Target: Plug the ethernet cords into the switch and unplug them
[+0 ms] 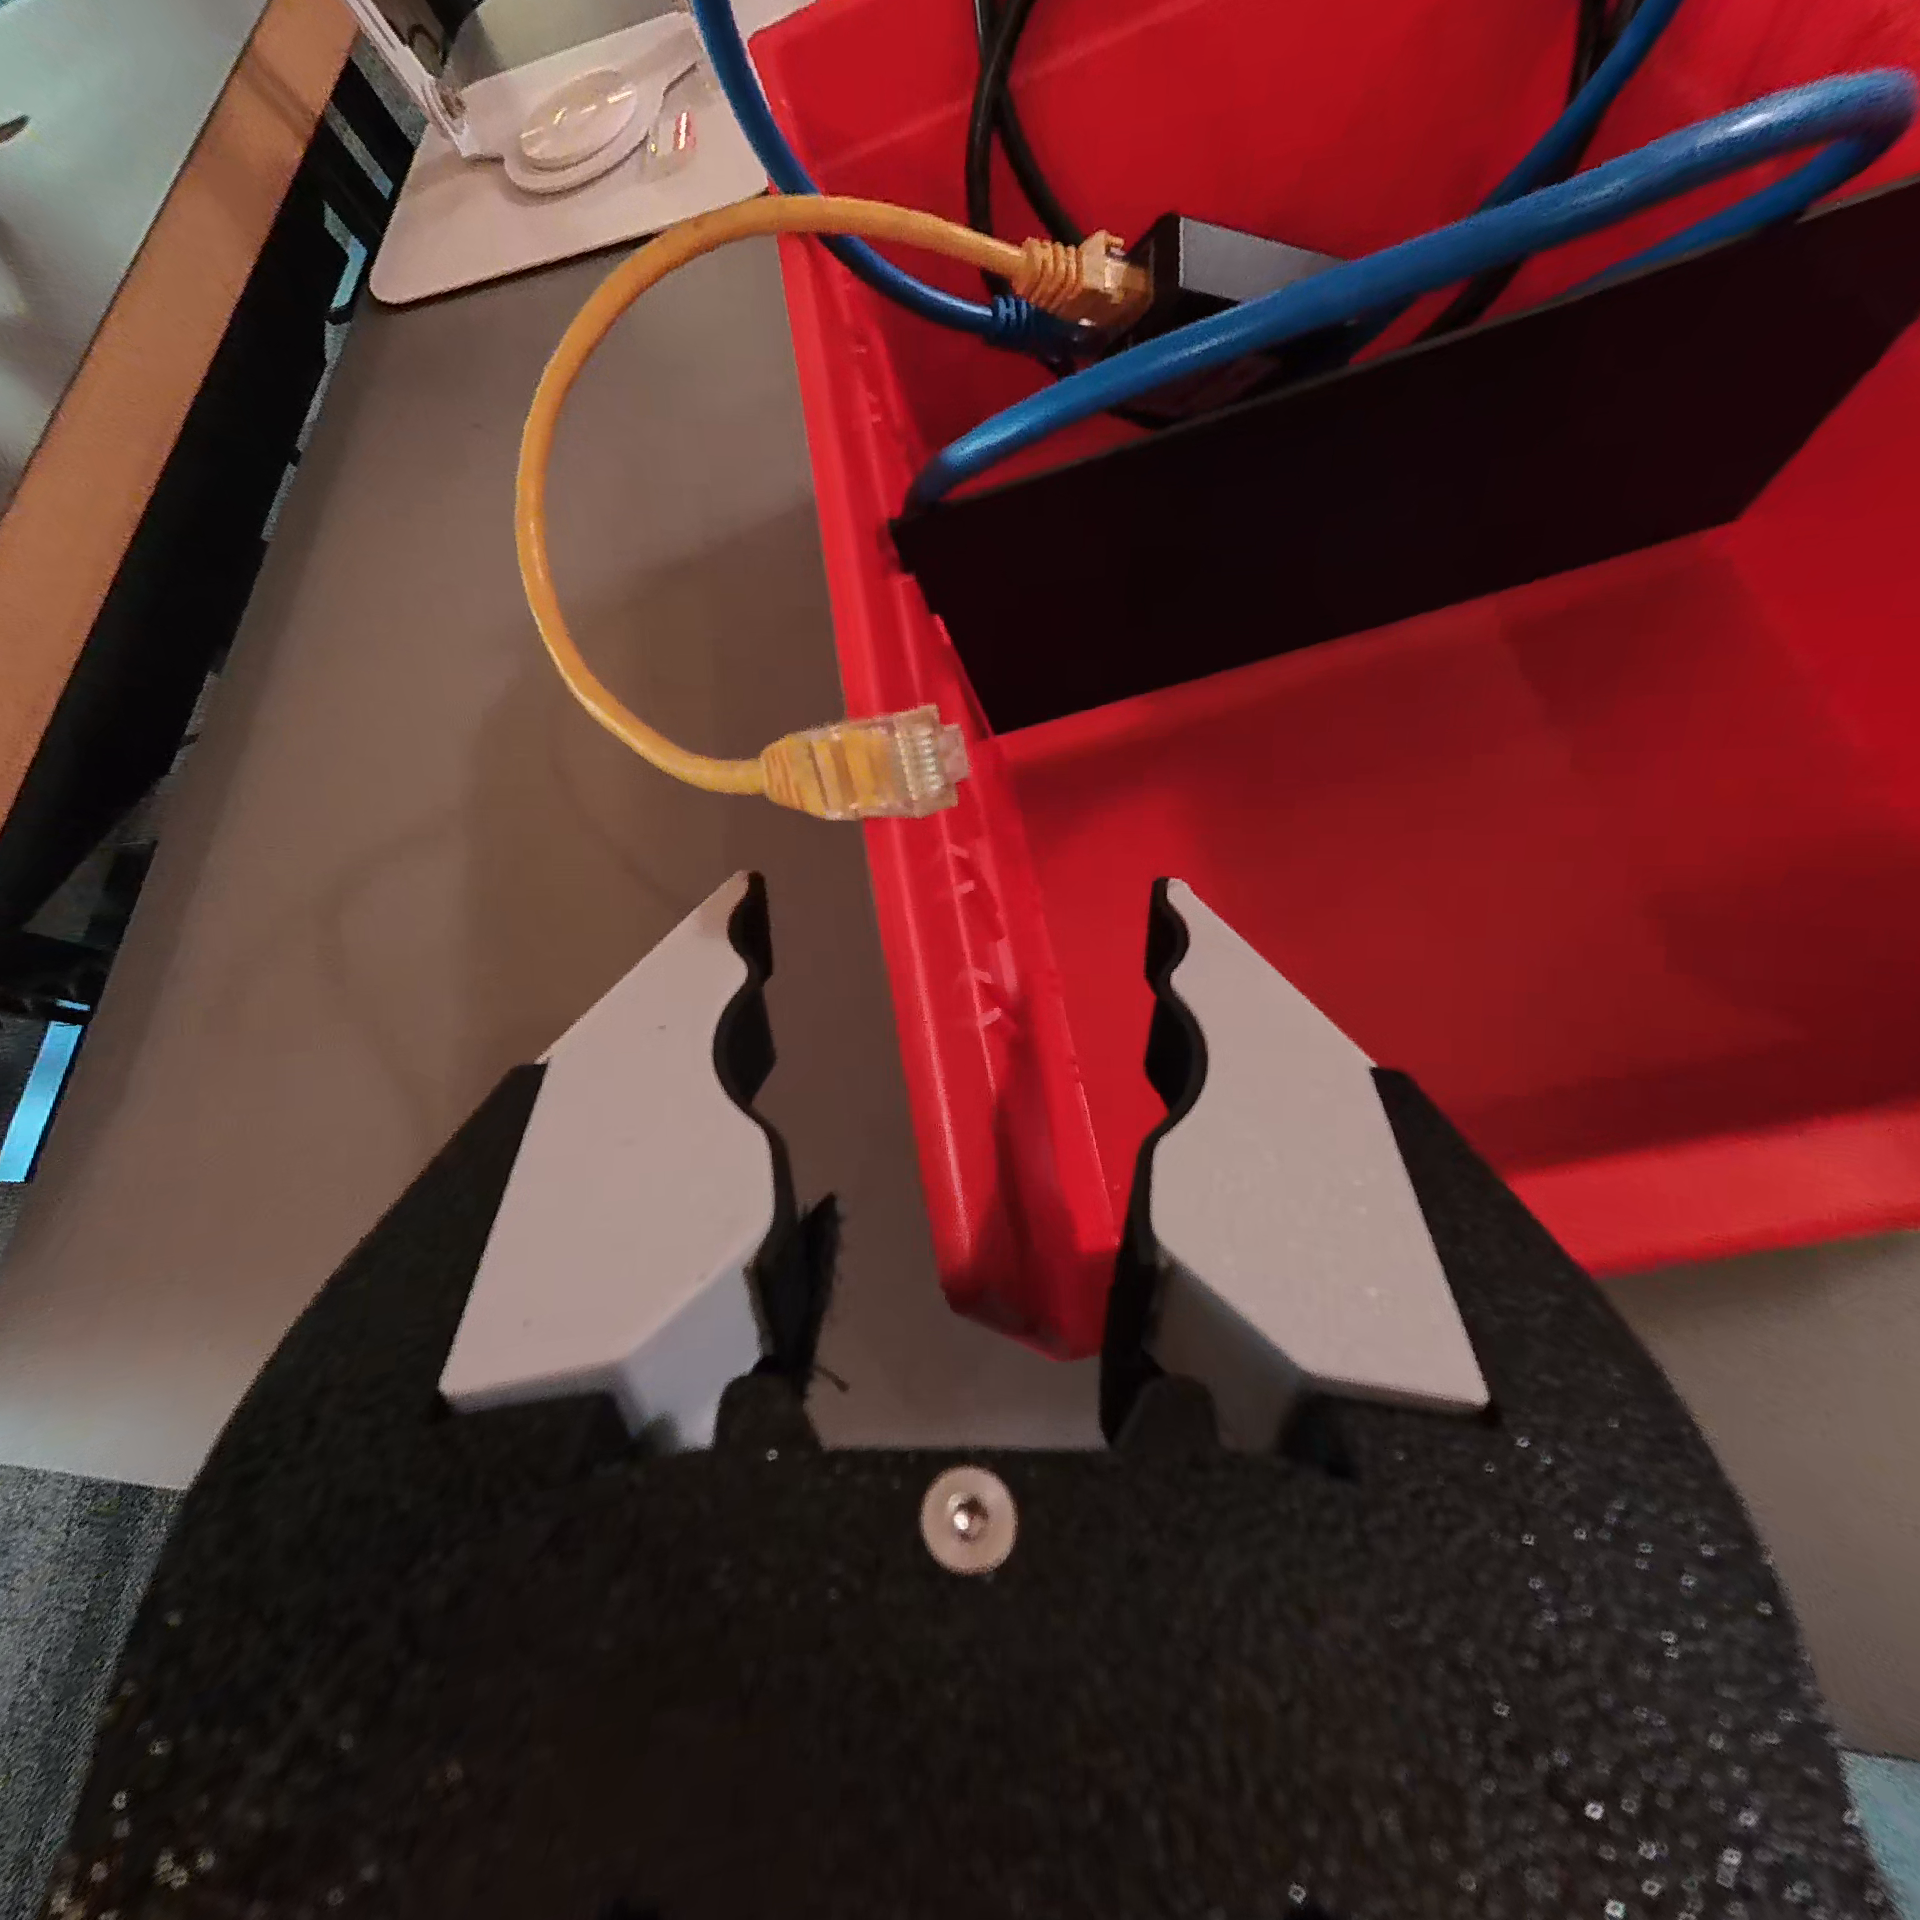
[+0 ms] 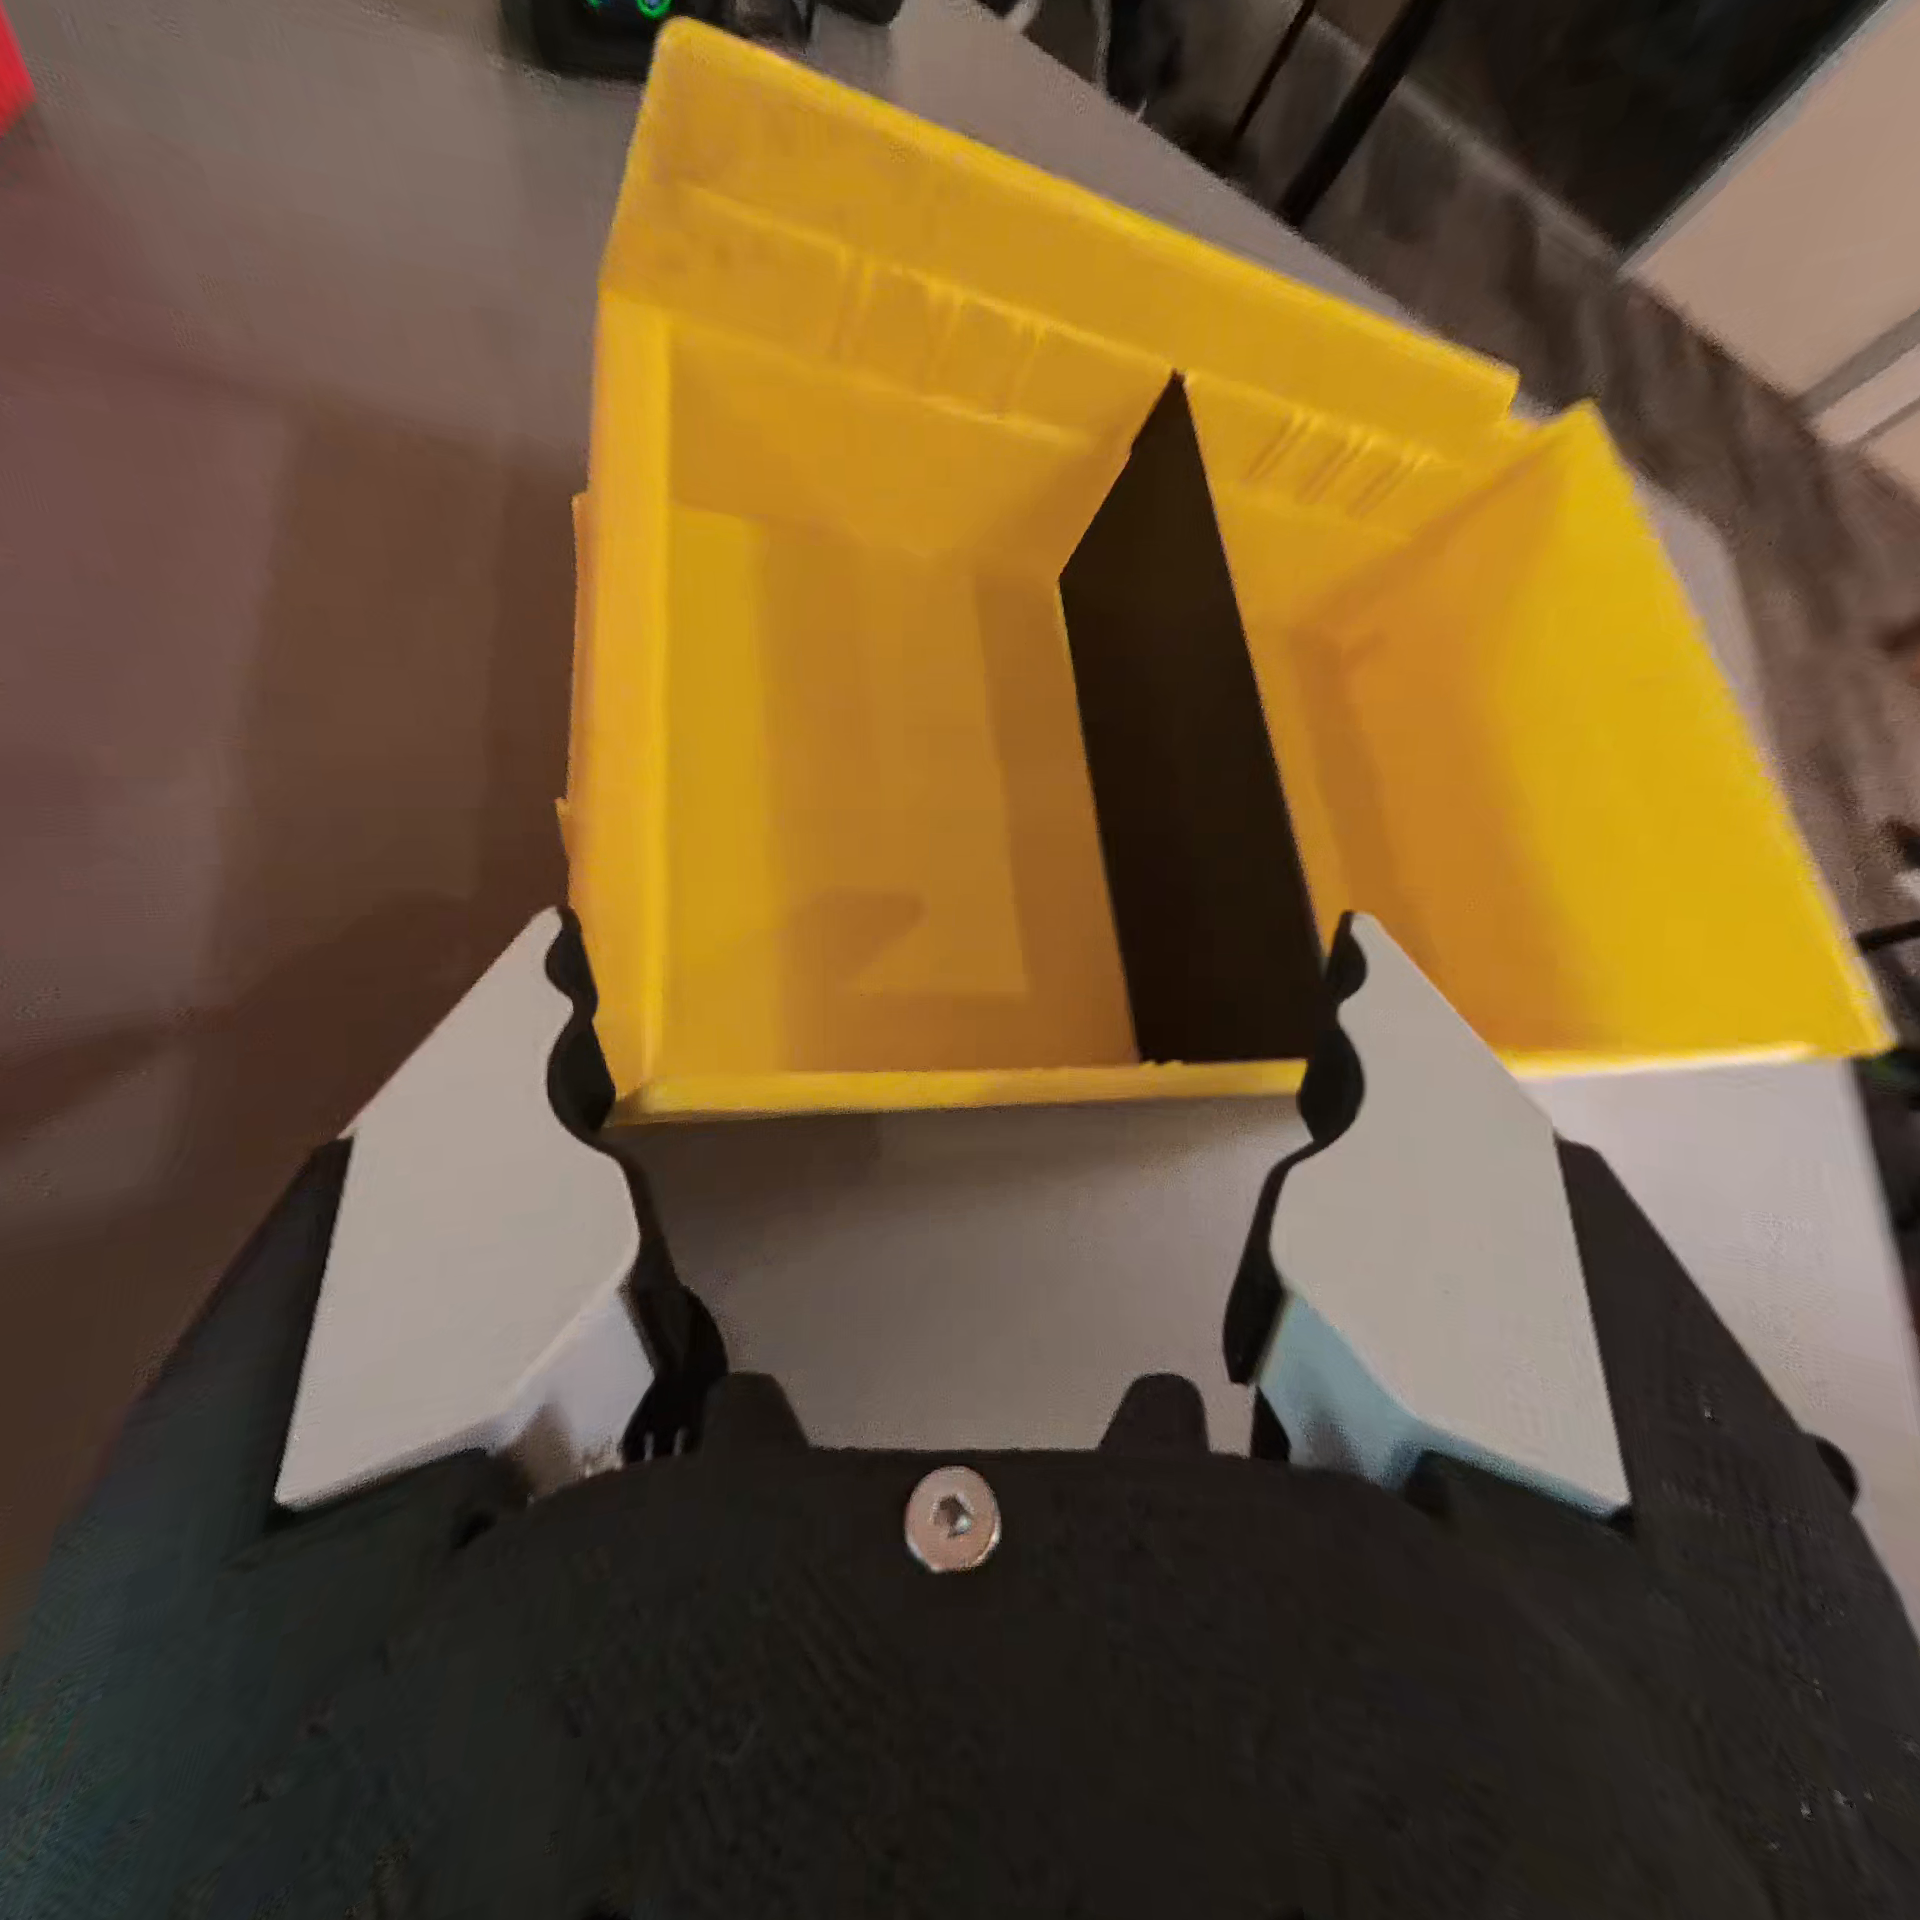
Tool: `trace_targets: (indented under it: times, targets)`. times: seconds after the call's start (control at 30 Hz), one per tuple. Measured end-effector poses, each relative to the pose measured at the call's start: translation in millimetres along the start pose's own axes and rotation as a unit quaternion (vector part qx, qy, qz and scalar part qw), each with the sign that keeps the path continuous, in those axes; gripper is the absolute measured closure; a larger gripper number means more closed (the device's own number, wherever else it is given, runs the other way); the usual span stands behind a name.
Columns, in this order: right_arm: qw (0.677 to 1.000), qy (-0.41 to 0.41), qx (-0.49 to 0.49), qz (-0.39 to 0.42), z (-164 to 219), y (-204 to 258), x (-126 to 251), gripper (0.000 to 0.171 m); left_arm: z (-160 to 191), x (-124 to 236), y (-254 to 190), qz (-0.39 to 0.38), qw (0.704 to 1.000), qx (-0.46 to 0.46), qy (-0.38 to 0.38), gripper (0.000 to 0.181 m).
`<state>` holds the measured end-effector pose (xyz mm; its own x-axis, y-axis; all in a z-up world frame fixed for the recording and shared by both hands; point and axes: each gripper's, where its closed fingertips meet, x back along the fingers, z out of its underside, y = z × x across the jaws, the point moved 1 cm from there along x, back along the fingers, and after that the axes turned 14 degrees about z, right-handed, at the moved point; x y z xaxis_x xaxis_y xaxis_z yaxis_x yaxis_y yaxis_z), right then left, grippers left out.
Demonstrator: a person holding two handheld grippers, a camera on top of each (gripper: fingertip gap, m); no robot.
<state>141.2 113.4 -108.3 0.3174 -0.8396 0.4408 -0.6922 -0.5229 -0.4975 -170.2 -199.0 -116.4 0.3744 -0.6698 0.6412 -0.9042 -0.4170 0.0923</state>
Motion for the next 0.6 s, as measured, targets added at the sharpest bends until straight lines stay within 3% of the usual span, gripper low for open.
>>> trace_targets:
  times: [0.1,0.2,0.33,0.47,0.53,0.6]
  targets:
    - [0.999,0.023,-0.028,-0.013,17,-15,4,0.034,-2,3,2,0.000,1.000,0.001,-0.005,0.110]
    - [0.999,0.041,-0.020,0.027,37,-49,9,0.038,-4,5,4,0.001,1.000,0.003,-0.012,0.111]
    - [0.991,0.085,-0.081,0.068,76,-97,5,0.045,-3,1,0,0.021,1.000,0.013,-0.016,0.111]
    - [0.975,0.101,-0.141,0.135,113,-153,-1,0.079,2,-3,0,0.023,1.000,0.017,-0.001,0.119]
    - [0.971,0.102,-0.178,0.122,124,-164,-8,0.100,4,-4,1,0.020,1.000,0.014,0.010,0.135]
    - [0.969,0.094,-0.213,0.087,126,-166,-14,0.109,5,-4,-1,0.026,0.999,0.009,0.017,0.152]
